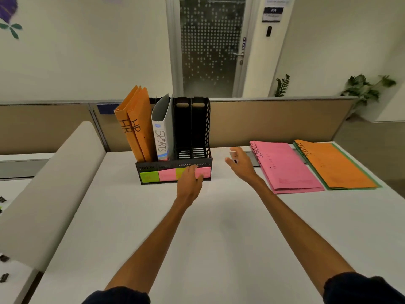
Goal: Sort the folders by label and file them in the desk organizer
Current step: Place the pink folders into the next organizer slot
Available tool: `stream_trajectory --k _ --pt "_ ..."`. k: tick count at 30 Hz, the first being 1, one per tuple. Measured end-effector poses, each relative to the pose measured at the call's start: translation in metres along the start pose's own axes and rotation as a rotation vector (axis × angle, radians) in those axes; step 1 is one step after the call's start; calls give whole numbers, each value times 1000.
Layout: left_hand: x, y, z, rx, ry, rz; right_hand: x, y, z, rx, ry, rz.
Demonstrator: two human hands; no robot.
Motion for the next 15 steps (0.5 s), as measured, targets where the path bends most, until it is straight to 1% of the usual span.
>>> stream_trajectory --k 3,8,15 --pt "-22 28 4 38 -22 14 -33 -33 9 -30 57 30" --pt "-67 79 13 89 -3 104 -86 -89 19 -35 133 52" --pt "-126 150 15 165 -11 98 -156 -160 20 -48 230 96"
Point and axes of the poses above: each hand's wrist, its own z-axis away from the middle knuckle, its own y-axis out of the palm, x = y × z, the point moved 5 cm from there along -z, towards the middle knuckle
